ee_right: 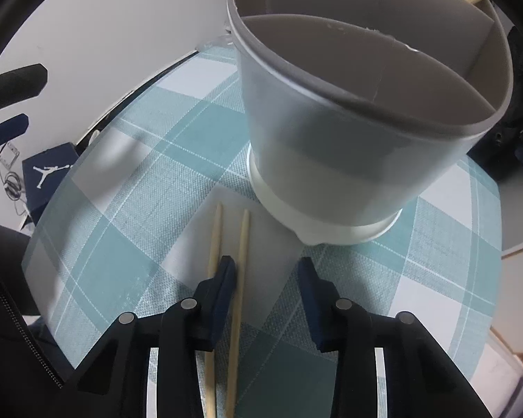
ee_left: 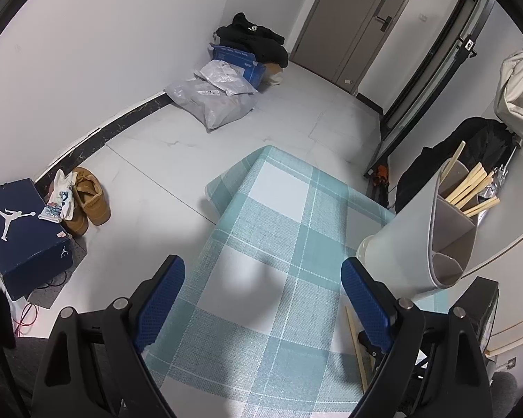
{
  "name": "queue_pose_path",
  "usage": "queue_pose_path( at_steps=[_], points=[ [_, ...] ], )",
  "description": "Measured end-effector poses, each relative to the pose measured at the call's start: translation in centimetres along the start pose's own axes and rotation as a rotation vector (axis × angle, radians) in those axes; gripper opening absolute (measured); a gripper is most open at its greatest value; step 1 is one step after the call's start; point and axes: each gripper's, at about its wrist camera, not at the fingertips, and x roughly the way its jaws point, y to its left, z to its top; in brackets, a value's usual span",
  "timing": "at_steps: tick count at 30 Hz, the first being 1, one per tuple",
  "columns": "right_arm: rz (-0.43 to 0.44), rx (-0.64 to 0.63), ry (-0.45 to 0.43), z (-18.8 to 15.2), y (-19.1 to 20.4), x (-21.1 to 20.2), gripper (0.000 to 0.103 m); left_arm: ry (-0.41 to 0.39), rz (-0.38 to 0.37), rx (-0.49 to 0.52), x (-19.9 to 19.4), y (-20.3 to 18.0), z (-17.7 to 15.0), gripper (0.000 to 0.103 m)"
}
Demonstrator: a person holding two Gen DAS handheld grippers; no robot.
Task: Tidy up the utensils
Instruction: 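Grasp one chopstick from the cloth with the right tool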
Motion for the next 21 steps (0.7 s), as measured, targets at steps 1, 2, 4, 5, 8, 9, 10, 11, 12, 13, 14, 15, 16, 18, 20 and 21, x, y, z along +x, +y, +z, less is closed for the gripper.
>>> queue_pose_path(
  at_steps=[1,2,4,5,8,9,10,11,12,13,14,15,16,18,20,21],
  points=[
    [-0.001,-0.004,-0.001,0.0,0.2,0.0,0.036,-0.001,0.001,-0.002,0.0,0.0,0.0,0.089],
    [-0.001,-0.007,-0.002,0.2,0.5,0.2,0.036,-0.001,0.004,-0.006,0.0,0.1,0.0,0.089],
    [-0.006,-0.022,-0.01,0.5,1.1,0.3,0.036,0.001,0.007,-0.01,0.1,0.3,0.0,0.089],
    [-0.008,-0.034,-0.017,0.7,1.4,0.4,0.036,0.001,0.009,-0.011,0.1,0.3,0.0,0.089],
    [0.018,-0.052,-0.028,1.0,2.4,0.7,0.021,0.003,0.017,-0.012,0.2,0.4,0.0,0.089],
    [0.018,-0.061,-0.029,1.1,2.6,0.7,0.017,0.005,0.02,-0.012,0.2,0.4,-0.1,0.089],
    [0.023,-0.072,-0.03,1.1,2.9,0.7,0.014,0.006,0.021,-0.01,0.3,0.5,-0.1,0.089],
    [0.034,-0.077,-0.03,1.1,3.2,0.7,0.006,0.006,0.024,-0.009,0.3,0.5,-0.1,0.089],
    [0.041,-0.08,-0.029,1.0,3.3,0.7,0.005,0.007,0.026,-0.008,0.4,0.6,-0.1,0.089],
    [0.046,-0.076,-0.026,1.0,3.3,0.7,0.005,0.011,0.025,-0.007,0.5,0.7,-0.2,0.089],
    [0.063,-0.065,-0.022,1.0,3.1,0.6,0.005,0.015,0.026,-0.007,0.6,0.7,-0.2,0.089],
    [0.077,-0.049,-0.018,0.9,2.7,0.4,0.005,0.019,0.03,-0.006,0.7,0.8,-0.2,0.089],
    [0.09,-0.03,-0.016,0.8,2.4,0.3,0.005,0.021,0.034,-0.003,0.8,0.7,-0.3,0.089],
    [0.108,0.014,-0.026,0.7,1.3,-0.4,0.005,0.023,0.035,0.008,0.9,0.5,-0.6,0.089],
    [0.137,0.077,-0.042,0.3,0.0,-1.2,0.005,0.041,0.019,0.026,1.3,0.2,-1.0,0.089],
    [0.153,0.116,-0.053,0.1,-0.7,-1.6,0.005,0.056,0.009,0.038,1.6,0.0,-1.3,0.089]
  ],
)
